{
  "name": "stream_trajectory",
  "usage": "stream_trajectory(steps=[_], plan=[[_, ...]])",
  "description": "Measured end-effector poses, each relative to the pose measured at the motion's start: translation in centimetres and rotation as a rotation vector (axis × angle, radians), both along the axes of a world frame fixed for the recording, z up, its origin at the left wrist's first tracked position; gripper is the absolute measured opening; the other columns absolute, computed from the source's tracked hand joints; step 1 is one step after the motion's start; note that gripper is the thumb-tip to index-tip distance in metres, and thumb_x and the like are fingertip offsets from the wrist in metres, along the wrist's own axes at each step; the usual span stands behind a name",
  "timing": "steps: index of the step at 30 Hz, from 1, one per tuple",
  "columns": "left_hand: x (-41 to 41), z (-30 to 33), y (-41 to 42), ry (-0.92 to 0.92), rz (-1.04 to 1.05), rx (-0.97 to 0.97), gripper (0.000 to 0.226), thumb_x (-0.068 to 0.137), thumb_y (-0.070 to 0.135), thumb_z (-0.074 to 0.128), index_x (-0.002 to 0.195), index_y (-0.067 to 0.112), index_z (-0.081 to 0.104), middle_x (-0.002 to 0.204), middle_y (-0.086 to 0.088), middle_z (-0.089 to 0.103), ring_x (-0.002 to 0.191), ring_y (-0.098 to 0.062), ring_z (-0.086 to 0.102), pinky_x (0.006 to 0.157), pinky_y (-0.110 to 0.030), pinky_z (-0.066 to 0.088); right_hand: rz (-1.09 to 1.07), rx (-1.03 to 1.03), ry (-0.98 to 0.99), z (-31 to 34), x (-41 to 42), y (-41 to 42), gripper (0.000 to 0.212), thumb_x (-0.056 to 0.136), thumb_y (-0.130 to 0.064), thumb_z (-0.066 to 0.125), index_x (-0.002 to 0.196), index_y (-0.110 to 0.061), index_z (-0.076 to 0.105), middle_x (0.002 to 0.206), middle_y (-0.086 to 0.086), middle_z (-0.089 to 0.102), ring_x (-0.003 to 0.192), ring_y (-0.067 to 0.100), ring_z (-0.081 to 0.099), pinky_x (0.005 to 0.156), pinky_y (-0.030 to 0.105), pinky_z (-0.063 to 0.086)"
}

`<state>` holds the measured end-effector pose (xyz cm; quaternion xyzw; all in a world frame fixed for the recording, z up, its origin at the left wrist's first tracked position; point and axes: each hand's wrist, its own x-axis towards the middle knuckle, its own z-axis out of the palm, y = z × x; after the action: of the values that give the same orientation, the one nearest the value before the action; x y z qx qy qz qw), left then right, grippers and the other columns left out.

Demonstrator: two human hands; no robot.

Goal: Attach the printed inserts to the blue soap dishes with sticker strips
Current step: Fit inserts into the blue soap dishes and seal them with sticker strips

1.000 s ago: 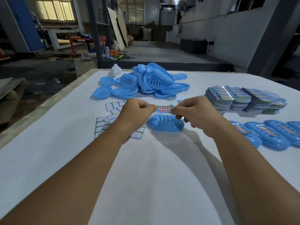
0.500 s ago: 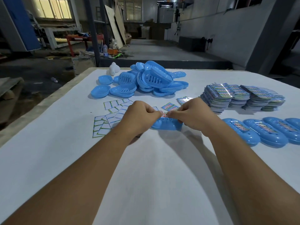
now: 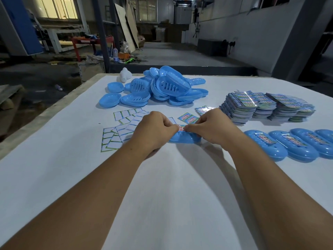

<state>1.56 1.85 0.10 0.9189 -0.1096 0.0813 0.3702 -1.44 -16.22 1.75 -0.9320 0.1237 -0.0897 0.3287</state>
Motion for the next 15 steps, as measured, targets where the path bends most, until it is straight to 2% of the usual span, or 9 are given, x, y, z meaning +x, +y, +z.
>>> stream_trajectory(steps=[5, 8, 10, 12, 15], plan=[[-0.1, -0.1, -0.4, -0.05, 0.033, 0.082, 0.025, 0.08, 0.048, 0.072, 0.069, 0.026, 0.066, 0.068, 0.013, 0.064, 0.076, -0.013, 0.063, 0.066, -0.029, 0.044, 0.004, -0.043, -0.01, 0.0, 0.1, 0.2, 0.055, 0.072, -0.052, 0.081, 0.09, 0.0, 0.075, 0.066, 0.008, 0.056, 0.062, 0.015, 0.045, 0.056, 0.032, 0.035], [-0.2, 0.0, -0.5, -0.086, 0.063, 0.141, 0.028, 0.077, 0.051, 0.07, 0.065, 0.027, 0.063, 0.068, 0.012, 0.064, 0.077, -0.016, 0.063, 0.066, -0.029, 0.045, 0.011, -0.073, -0.017, 0.0, 0.1, 0.3, 0.051, 0.074, -0.049, 0.079, 0.089, 0.0, 0.075, 0.069, 0.015, 0.063, 0.062, 0.015, 0.047, 0.056, 0.032, 0.036], [-0.4, 0.1, -0.8, -0.134, 0.104, 0.202, 0.03, 0.074, 0.054, 0.069, 0.063, 0.028, 0.061, 0.068, 0.012, 0.062, 0.076, -0.018, 0.062, 0.063, -0.029, 0.042, 0.011, -0.107, -0.021, 0.0, 0.0, 0.5, 0.047, 0.074, -0.046, 0.076, 0.079, 0.0, 0.073, 0.069, 0.017, 0.063, 0.061, 0.016, 0.047, 0.056, 0.031, 0.036], [-0.5, 0.3, -1.2, -0.178, 0.144, 0.264, 0.031, 0.073, 0.056, 0.066, 0.063, 0.027, 0.061, 0.069, 0.009, 0.062, 0.075, -0.022, 0.062, 0.061, -0.029, 0.039, 0.004, -0.144, -0.03, 0.0, 0.0, 0.7, 0.04, 0.073, -0.045, 0.073, 0.062, -0.008, 0.063, 0.057, 0.008, 0.054, 0.059, 0.019, 0.046, 0.053, 0.03, 0.035], [-0.4, 0.5, -1.6, -0.202, 0.153, 0.34, 0.031, 0.076, 0.056, 0.063, 0.066, 0.027, 0.058, 0.078, 0.006, 0.066, 0.079, -0.026, 0.063, 0.062, -0.03, 0.038, -0.006, -0.204, -0.034, -0.1, 0.3, 1.1, 0.041, 0.073, -0.046, 0.07, 0.055, -0.015, 0.05, 0.05, 0.001, 0.049, 0.056, 0.021, 0.048, 0.05, 0.028, 0.033]])
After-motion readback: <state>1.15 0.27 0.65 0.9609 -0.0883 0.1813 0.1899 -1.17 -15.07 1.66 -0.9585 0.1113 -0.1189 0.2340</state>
